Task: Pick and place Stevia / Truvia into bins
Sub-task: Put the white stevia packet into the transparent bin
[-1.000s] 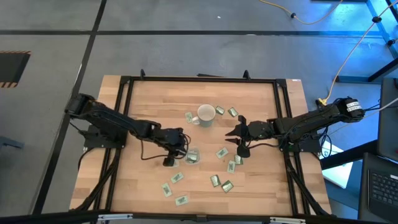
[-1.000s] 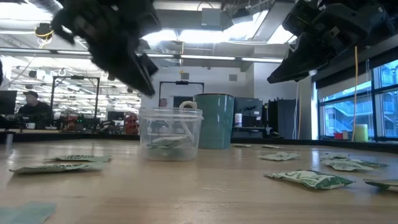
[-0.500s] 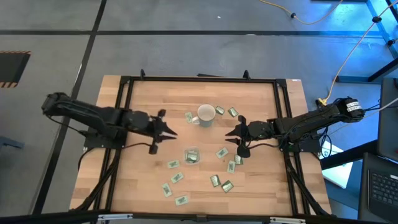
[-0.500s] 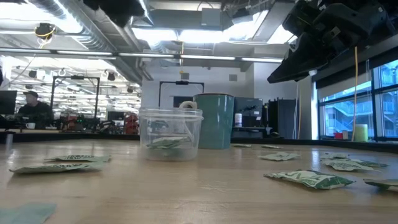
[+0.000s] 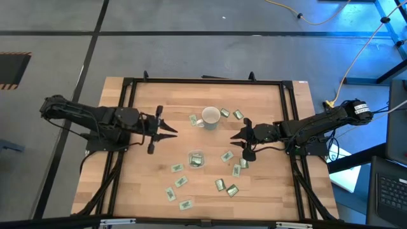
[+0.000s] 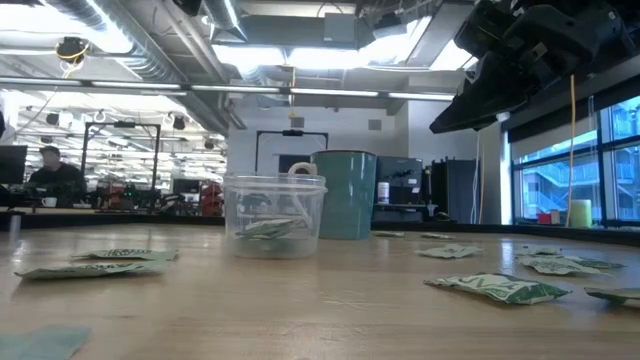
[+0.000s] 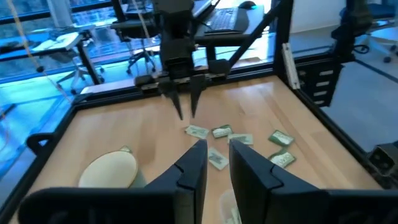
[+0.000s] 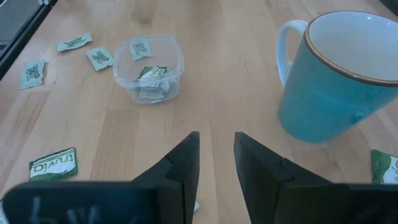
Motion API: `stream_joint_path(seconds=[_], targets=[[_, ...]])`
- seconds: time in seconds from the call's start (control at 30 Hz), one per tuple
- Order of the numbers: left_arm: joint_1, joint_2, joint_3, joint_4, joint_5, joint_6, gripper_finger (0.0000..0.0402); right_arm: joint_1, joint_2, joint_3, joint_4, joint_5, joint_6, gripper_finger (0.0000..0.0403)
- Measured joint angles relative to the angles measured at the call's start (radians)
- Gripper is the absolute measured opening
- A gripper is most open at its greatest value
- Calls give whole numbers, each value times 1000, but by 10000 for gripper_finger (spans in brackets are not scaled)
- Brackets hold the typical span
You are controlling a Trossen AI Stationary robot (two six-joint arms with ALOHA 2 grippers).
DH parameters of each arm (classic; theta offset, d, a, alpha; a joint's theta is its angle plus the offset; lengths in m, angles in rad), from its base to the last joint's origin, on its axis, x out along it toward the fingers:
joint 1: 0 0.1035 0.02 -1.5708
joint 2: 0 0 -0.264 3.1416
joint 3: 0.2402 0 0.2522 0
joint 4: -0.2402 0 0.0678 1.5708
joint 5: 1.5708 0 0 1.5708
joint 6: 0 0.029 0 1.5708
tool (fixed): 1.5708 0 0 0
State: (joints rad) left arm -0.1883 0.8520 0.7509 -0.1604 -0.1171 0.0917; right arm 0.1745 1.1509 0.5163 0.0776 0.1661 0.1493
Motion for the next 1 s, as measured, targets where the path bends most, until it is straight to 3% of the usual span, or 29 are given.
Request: stream_joint_path(seconds=[0.73, 1.0], targets=[[0, 3, 0, -11, 30, -1, 63, 0, 0, 0, 0, 0, 0, 104], [0, 24, 0, -246, 33, -85, 63, 0, 0, 0, 0, 0, 0, 104]])
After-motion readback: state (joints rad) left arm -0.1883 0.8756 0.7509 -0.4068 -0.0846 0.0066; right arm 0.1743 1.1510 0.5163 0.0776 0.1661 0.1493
